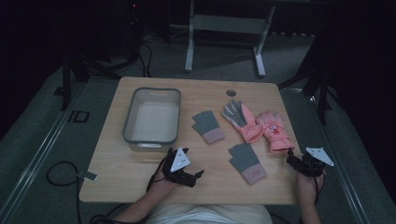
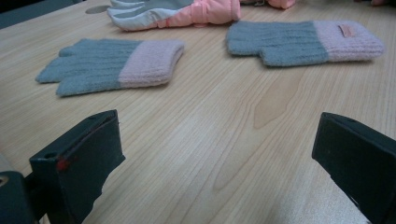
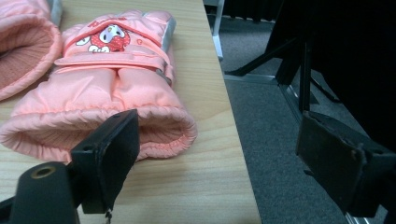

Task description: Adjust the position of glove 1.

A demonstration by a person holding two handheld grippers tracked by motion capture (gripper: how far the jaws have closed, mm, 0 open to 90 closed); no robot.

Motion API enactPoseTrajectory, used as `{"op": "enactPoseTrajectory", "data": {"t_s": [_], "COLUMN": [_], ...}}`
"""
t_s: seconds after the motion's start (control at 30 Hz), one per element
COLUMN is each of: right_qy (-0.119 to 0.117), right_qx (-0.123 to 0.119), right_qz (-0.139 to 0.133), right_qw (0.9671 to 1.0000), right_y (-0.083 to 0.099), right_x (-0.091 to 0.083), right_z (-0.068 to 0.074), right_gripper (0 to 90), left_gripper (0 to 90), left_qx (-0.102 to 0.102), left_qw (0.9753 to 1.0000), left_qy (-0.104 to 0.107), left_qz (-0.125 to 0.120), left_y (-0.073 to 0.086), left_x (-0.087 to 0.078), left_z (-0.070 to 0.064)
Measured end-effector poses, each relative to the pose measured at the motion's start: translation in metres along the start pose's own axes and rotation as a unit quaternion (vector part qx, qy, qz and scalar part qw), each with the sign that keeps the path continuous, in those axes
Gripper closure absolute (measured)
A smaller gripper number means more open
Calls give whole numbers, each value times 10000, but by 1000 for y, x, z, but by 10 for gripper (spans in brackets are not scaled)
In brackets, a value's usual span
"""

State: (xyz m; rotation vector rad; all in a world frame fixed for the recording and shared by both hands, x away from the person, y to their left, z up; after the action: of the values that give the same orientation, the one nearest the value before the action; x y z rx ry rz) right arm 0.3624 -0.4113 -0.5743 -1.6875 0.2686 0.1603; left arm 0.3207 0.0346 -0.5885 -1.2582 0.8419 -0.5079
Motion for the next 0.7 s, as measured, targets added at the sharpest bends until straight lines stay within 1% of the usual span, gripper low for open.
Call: {"op": "enactPoseTrajectory", "data": {"t_s": [0.07, 0.1, 0.2, 0.27, 0.3, 0.37, 0.43, 0.5, 0.57, 0.7], "right_qy": [8, 28, 71, 76, 79, 71, 68, 15, 2, 49], "right_qx": [8, 2, -23, -42, -97, -124, -148, -179, -170, -174], "right_qz": [16, 79, 197, 246, 289, 333, 335, 313, 313, 359], "right_qw": [10000, 10000, 9998, 9997, 9995, 9993, 9993, 9993, 9994, 9992], "right_y": [0, 0, 1, 1, 1, 1, 2, 2, 2, 2], "right_x": [0, 2, 4, 5, 6, 6, 5, 5, 5, 5], "right_z": [0, -1, -1, 0, 0, 1, 2, 2, 3, 2], "right_gripper": [137, 138, 141, 142, 142, 142, 142, 142, 142, 142], "left_gripper": [13, 13, 14, 15, 14, 14, 14, 15, 15, 15], "left_qx": [-17, 97, 133, 92, 69, 20, 25, 80, 106, 33], "left_qw": [10000, 9999, 9998, 9999, 9999, 9999, 9999, 9999, 9998, 9999], "left_qy": [19, -32, -2, 48, 34, 30, 39, 78, 95, 119], "left_qz": [23, 103, 112, 105, 112, 97, 110, 132, 107, 94], "left_y": [0, 0, 0, 0, 0, 0, 0, 1, 0, 1], "left_x": [0, 1, 1, 1, 0, 0, 1, 1, 1, -1], "left_z": [-1, -3, -5, -5, -5, -4, -4, -5, -6, -5]}}
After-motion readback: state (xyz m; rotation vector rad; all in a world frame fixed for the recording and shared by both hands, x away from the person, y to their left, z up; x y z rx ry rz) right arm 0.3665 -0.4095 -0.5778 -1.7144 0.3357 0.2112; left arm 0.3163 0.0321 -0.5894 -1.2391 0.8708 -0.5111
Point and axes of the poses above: each handheld gripper's, and its own axes: x roughly forward along the jaws, y roughly out of its underside, z roughly to its left, the point moved 4 cm from there along x, roughly forward along the jaws, and after that the axes turned 10 degrees about -z, right-handed, at the moved point
